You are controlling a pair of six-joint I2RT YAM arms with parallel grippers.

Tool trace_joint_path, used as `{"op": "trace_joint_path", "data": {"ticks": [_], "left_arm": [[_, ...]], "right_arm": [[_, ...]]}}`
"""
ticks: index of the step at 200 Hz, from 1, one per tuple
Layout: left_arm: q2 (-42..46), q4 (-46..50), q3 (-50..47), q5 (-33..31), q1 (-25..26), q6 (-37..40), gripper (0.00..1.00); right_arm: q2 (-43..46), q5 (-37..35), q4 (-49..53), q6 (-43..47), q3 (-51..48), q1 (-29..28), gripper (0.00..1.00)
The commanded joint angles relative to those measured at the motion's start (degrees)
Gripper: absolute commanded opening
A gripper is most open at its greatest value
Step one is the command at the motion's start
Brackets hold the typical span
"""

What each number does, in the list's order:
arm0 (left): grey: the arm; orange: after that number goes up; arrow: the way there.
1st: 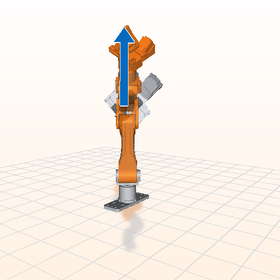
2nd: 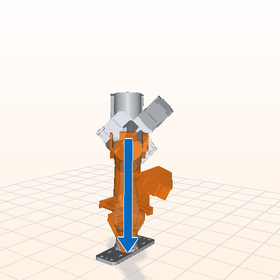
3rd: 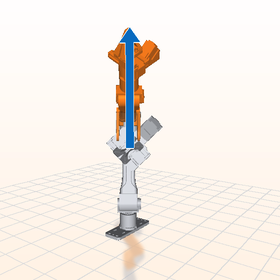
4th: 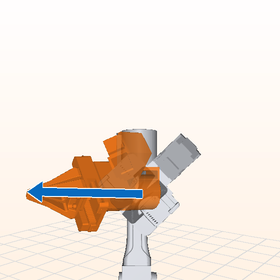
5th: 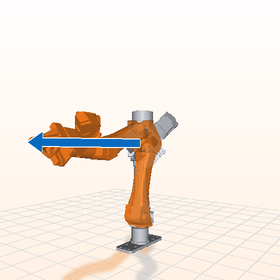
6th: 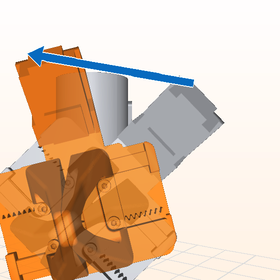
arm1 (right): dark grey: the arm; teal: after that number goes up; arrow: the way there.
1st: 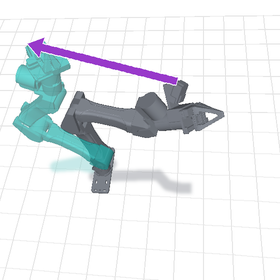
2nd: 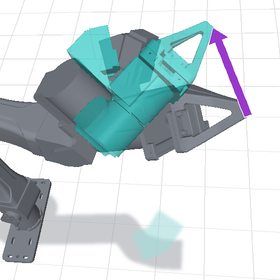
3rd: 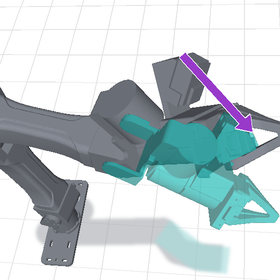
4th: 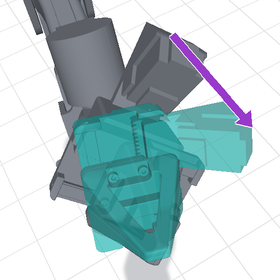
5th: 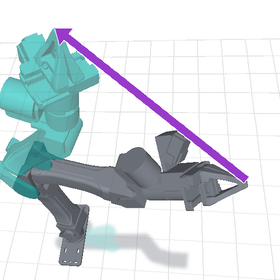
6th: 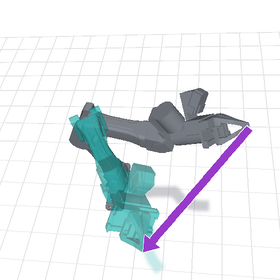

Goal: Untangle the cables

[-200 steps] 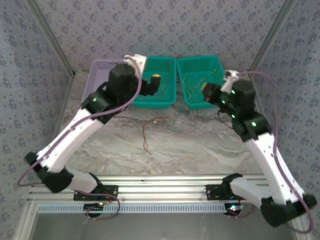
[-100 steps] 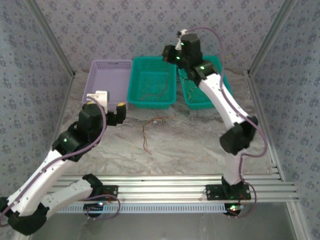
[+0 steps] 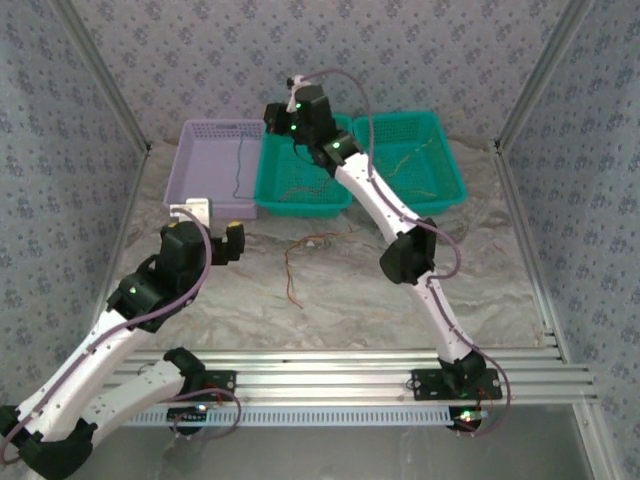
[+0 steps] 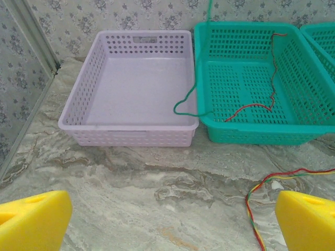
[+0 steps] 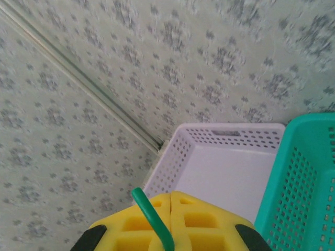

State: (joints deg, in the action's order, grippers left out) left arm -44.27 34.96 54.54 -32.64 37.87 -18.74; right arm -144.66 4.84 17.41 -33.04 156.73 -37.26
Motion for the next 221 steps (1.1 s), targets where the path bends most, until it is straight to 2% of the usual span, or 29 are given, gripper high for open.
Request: {"op": "trace_joint_path", "data": {"ticks": [1,54,98,124,177,199,212,221], "left_arm": [[1.1,0.1,0.0,-0.4,-0.5,-0.6,1.00],[1.9,0.3,-0.3,0.6,-0.7,-0.5,1.00],[1.5,0.4,-0.1,2.0,-1.0,-0.7,1.00],[1.6,0.5,-0.1,2.7,-1.2,-0.8,1.00],[1.0,0.3,-0.1,3.8,-1.9,-0.7,1.00],[0.9,0.2,-0.1,5.4,-3.2,-0.8,1.00],[0.7,0.0,-0.1,6.1,-3.9,-0.7,1.00],[0.6,0.0,-0.1,6.7,-4.3,-0.6,1.00]], "right_arm": [[-3.5,-2.5,-5.0,3.0,2.1,-1.9,0.00],[-6.4,-5.2,-10.3,1.4,3.9,-2.4,0.00],[-10.1,-8.2,-5.5,3.7,3.1,-4.2,0.00],[-12.7,-10.3,-4.1,1.9,3.1,-4.4,0.00],[-15.5,-9.3,-2.1,1.3,3.0,-4.3,0.00],[-15.9,-8.7,-1.0,1.1,3.0,-4.2,0.12],[-15.7,-7.9,-0.7,1.3,3.0,-4.2,0.14],[-15.3,-7.8,-0.5,2.0,3.1,-4.3,0.19]]}}
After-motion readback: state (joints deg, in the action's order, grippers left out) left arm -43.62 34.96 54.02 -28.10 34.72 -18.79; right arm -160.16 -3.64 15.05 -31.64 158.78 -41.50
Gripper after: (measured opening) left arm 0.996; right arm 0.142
